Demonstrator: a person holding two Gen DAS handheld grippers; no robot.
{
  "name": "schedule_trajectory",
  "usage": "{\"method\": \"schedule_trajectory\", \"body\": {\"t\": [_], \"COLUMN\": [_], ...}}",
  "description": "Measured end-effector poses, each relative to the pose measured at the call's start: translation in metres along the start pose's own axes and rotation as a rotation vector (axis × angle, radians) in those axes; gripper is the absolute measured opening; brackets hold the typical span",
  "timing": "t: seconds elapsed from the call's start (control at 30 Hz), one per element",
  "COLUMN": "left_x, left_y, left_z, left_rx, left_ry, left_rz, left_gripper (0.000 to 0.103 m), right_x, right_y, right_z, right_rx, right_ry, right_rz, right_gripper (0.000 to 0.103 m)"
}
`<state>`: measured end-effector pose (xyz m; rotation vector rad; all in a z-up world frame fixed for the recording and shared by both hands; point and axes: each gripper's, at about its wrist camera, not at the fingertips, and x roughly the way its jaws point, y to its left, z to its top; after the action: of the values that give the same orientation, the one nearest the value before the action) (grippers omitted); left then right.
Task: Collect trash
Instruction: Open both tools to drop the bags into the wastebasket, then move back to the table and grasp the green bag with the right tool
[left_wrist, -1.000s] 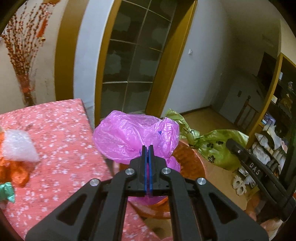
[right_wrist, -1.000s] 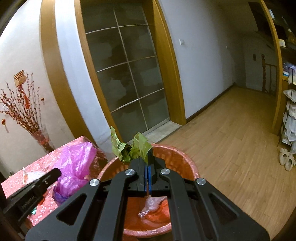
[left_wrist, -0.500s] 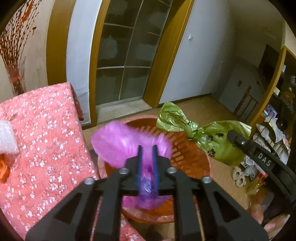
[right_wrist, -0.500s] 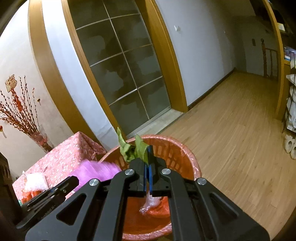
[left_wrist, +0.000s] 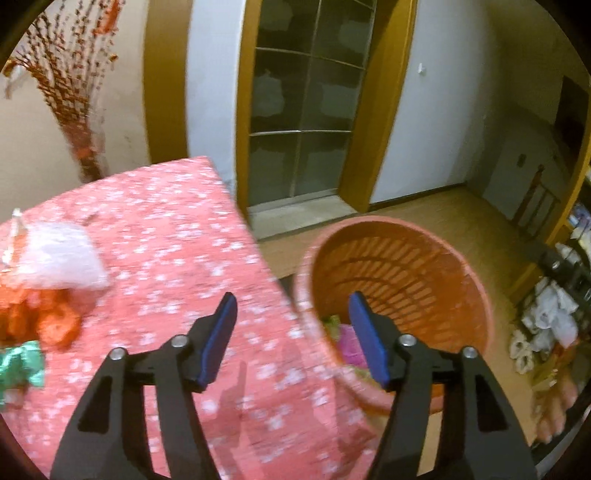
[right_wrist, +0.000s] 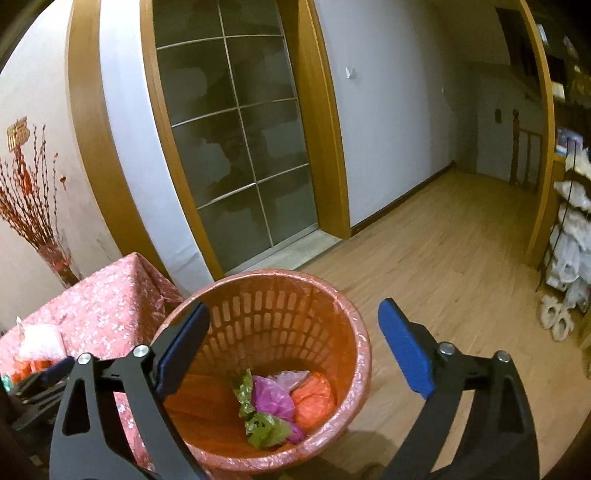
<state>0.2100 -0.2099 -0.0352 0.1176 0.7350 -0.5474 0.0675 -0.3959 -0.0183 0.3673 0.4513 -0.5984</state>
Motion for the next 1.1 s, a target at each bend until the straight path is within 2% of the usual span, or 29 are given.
{"method": "schedule_trajectory", "body": {"t": [0.17, 0.33, 0.63, 0.8, 0.97, 1.03, 1.1], "left_x": [-0.019, -0.049, -0.122, -0.169, -0.204, -0.212, -0.22], "left_y": [0.029, 0.063, 0.143, 0.2, 0.252, 0.27, 0.286], "left_z": [-0.011, -0.023, -0.046, -0.066, -0.089, -0.098, -0.106], "left_rx": [-0.001, -0.03, -0.139, -0.218, -0.295, -0.325, -0.352], "left_ry": [-0.019, -0.039, -0.119, -0.164, -0.189, -0.191, -0.191], "left_rz": [0.079, 0.152, 0.302, 0.419, 0.553, 0.591, 0.614], "left_gripper": [0.075, 0.078, 0.079, 0.079, 0.082, 0.083, 0.084], "right_x": [-0.008, -0.017, -0.04, -0.057, -0.071, -0.072, -0.071], "right_y": [0.019, 0.044, 0.127, 0.198, 0.267, 0.29, 0.307], "right_z": [-0.003, -0.009, -0.03, -0.054, -0.08, -0.088, -0.097], "right_rx": [-0.071, -0.125, -0.244, -0.363, -0.461, -0.479, -0.485], "right_ry": [0.003, 0.01, 0.046, 0.075, 0.095, 0.111, 0.142], "right_rz": [-0.029, 0.008, 0.22, 0.369, 0.47, 0.499, 0.521], "right_gripper": [0.098, 0.099, 0.099, 0.099, 0.098, 0.093, 0.083]}}
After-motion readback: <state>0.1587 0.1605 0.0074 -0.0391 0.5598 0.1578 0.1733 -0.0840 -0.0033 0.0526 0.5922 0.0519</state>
